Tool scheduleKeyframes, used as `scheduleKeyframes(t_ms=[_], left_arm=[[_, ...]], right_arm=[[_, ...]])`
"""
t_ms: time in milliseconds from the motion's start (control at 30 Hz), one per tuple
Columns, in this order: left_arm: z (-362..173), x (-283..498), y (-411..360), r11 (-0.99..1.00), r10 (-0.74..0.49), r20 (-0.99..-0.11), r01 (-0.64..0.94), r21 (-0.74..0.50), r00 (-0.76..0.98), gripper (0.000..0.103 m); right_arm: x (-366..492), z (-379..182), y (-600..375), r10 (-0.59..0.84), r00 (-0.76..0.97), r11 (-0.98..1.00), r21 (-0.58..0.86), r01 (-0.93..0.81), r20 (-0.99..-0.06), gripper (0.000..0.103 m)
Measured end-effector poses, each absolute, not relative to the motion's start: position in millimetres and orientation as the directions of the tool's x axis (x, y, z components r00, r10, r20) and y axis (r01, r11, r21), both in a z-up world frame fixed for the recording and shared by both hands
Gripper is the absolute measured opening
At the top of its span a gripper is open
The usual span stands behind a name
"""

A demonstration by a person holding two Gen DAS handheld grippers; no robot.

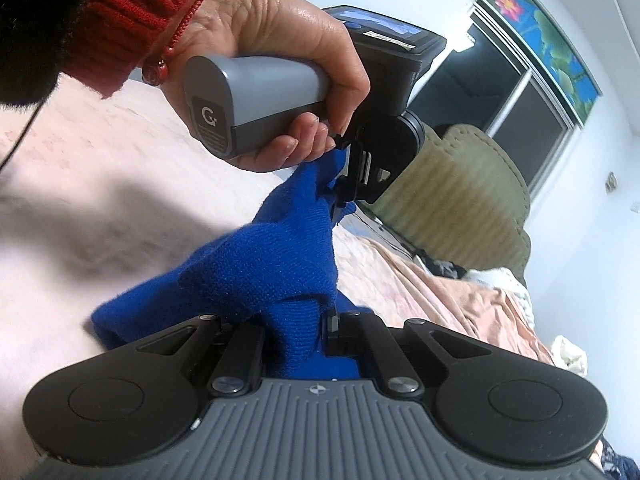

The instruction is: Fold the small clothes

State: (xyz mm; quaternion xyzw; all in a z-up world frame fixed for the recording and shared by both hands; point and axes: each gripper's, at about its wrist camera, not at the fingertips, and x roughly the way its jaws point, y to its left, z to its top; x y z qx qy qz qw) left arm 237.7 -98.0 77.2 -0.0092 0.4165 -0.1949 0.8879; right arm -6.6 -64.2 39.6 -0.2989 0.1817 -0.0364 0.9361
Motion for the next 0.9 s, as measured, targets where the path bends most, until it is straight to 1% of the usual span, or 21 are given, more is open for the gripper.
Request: scheduleKeyframes(t_ms=[300,500,900], left_arm=[[59,236,-148,0.909,-0.356,-0.757,0.391,-0.144,0.548,0.012],[50,235,-174,0.902,-0.345,-0.766,0.418,-0.11,0.543,0.012],[32,236,-199,0.896,-0.332,-0.791,0.434,-0.094,0.515,0.012]], right_arm=[[-12,34,-98,-0.19,0.906,0.886,-0.464,-0.008,-0.379,0.007],[-11,32,-111,-0.185,0.897,0.912,-0.41,0.004,-0.402,0.007],[-3,32,-138,-0.147,0.867,0.965,-0.263,0.019,-0.476,0.008]])
